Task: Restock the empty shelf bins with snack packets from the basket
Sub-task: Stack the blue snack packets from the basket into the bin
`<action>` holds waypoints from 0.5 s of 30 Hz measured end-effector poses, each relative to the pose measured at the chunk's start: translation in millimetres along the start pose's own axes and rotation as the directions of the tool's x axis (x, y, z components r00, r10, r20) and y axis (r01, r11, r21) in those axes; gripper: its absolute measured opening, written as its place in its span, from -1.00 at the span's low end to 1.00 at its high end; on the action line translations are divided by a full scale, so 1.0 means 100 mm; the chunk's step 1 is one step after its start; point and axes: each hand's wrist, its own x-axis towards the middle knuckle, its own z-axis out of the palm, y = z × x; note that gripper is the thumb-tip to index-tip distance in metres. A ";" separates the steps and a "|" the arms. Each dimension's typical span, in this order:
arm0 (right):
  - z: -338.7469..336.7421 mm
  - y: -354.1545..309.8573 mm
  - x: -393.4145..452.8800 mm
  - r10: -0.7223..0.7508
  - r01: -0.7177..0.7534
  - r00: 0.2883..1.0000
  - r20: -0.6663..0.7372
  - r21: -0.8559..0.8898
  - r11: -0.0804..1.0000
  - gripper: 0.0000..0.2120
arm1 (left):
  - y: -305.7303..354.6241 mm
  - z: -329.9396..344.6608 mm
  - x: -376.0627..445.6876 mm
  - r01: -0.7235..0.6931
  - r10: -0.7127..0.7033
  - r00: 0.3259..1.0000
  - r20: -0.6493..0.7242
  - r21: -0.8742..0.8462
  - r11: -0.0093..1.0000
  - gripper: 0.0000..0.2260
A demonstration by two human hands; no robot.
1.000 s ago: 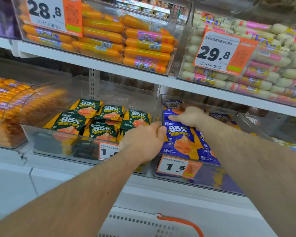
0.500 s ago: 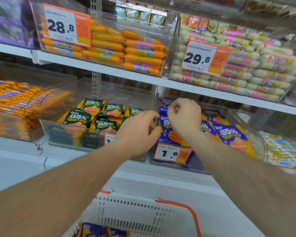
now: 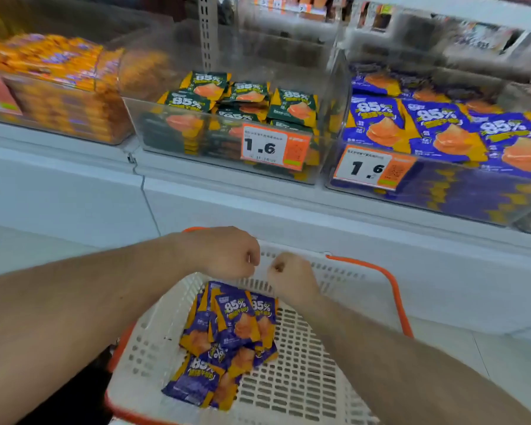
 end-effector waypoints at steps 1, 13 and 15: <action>0.19 0.12 -0.01 0.083 -0.083 0.994 0.073 0.003 0.997 -0.79 | -0.03 0.03 0.01 -0.005 0.005 1.000 0.027 0.003 1.000 -0.71; 1.70 0.77 0.07 0.534 -0.508 0.809 0.246 -0.165 0.845 -0.17 | -0.40 0.28 0.26 0.101 -0.097 0.981 0.170 -0.015 0.995 -0.74; 1.77 0.69 0.10 0.534 -0.506 0.801 0.270 -0.171 0.845 -0.09 | -0.41 0.29 0.32 0.105 -0.094 0.979 0.184 -0.053 0.993 -0.73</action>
